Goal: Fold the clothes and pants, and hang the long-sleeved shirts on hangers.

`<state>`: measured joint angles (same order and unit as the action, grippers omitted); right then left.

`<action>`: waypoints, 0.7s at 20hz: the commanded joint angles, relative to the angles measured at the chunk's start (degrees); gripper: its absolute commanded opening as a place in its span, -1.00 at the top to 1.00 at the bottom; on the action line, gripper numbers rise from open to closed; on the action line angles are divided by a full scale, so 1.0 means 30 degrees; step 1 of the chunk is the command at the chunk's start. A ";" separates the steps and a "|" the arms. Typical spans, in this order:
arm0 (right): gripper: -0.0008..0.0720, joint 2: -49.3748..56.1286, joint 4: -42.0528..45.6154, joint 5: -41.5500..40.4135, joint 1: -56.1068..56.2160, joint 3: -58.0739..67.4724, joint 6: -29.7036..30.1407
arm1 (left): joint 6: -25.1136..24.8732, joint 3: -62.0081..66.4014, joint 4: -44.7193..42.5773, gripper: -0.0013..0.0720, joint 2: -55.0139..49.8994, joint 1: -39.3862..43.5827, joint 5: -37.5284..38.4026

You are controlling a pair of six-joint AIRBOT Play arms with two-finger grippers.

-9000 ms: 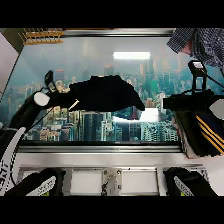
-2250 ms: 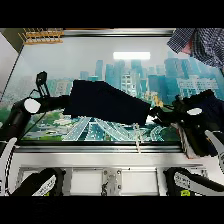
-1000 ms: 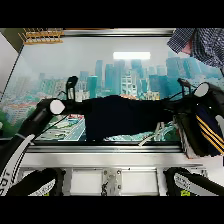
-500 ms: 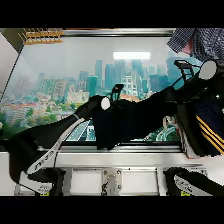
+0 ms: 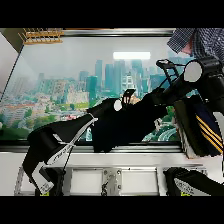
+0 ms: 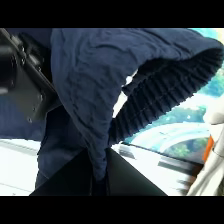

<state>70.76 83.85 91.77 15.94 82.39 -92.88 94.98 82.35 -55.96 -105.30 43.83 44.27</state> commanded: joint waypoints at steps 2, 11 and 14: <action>0.94 -0.0007 0.0000 -0.0007 0.1158 0.0029 -0.0211 | 0.0007 0.0117 -0.1523 0.96 0.1865 -0.2142 0.0976; 0.94 0.0503 -0.0029 -0.2135 0.6054 0.0022 -0.2499 | -0.0029 0.0124 -0.4022 0.96 0.6441 -0.8954 0.3570; 0.94 0.1523 -0.0036 -0.3687 0.8291 0.0022 -0.3300 | -0.0109 0.0124 -0.4022 0.96 0.7453 -1.0870 0.3985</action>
<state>73.10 83.83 85.41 34.92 82.41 -99.70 94.91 82.65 -67.33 -85.95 16.62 54.43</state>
